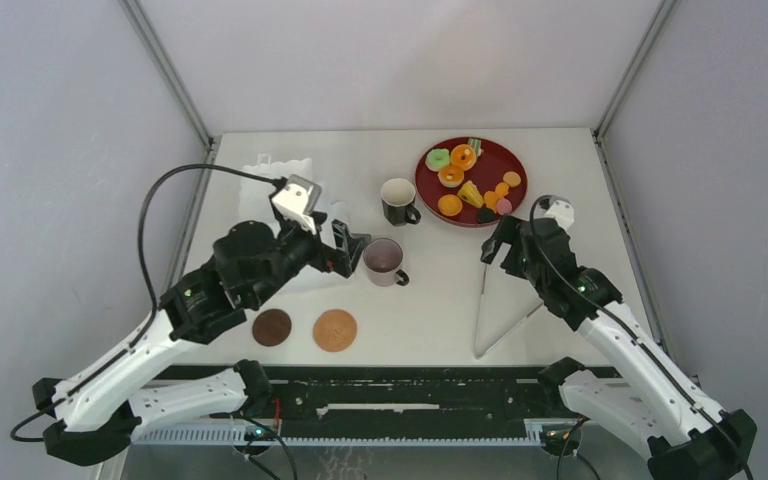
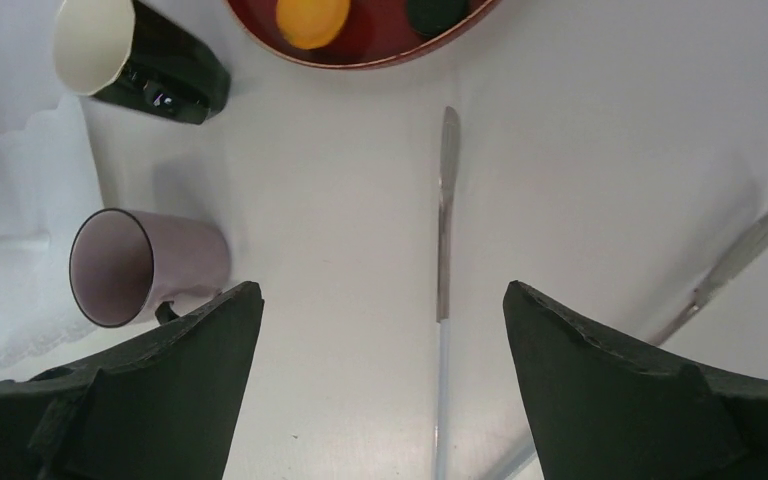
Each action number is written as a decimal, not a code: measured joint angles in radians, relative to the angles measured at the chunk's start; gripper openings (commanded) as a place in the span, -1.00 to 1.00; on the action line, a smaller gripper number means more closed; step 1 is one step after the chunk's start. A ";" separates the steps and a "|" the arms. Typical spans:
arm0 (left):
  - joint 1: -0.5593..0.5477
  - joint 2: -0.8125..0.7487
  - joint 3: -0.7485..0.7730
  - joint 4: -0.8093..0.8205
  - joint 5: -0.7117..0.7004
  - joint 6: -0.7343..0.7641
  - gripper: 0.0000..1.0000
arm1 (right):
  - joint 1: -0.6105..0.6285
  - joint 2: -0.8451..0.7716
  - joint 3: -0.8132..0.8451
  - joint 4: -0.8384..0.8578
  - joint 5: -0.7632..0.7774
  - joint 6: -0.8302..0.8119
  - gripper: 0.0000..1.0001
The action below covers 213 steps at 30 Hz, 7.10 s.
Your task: Serve the afternoon tea
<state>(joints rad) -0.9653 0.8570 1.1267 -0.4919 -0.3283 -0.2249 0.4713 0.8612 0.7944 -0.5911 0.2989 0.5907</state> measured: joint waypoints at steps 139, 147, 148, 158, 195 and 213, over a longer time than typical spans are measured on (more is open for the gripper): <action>0.121 0.113 0.064 0.005 0.077 0.129 0.99 | 0.029 0.439 -0.185 0.000 0.057 0.196 -0.72; 0.121 0.113 0.064 0.003 0.068 0.128 0.99 | 0.027 0.286 -0.160 -0.142 0.010 0.144 -0.61; 0.122 0.113 0.064 0.002 0.068 0.128 0.99 | 0.026 0.253 -0.140 -0.171 -0.003 0.135 -0.59; 0.285 0.291 0.355 -0.170 0.074 0.097 0.99 | -0.013 0.267 0.341 -0.401 -0.103 -0.054 -0.44; 0.711 0.505 0.603 -0.431 0.152 0.103 -0.74 | -0.065 0.422 0.472 -0.430 -0.194 -0.238 -0.43; 0.711 0.554 0.573 -0.225 0.237 0.150 -1.00 | -0.066 0.437 0.472 -0.430 -0.176 -0.233 -0.47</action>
<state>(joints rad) -0.2539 1.4109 1.6993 -0.7170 -0.0914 -0.0746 0.4053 1.2980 1.2663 -1.0214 0.1226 0.3576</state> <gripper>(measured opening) 0.017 0.294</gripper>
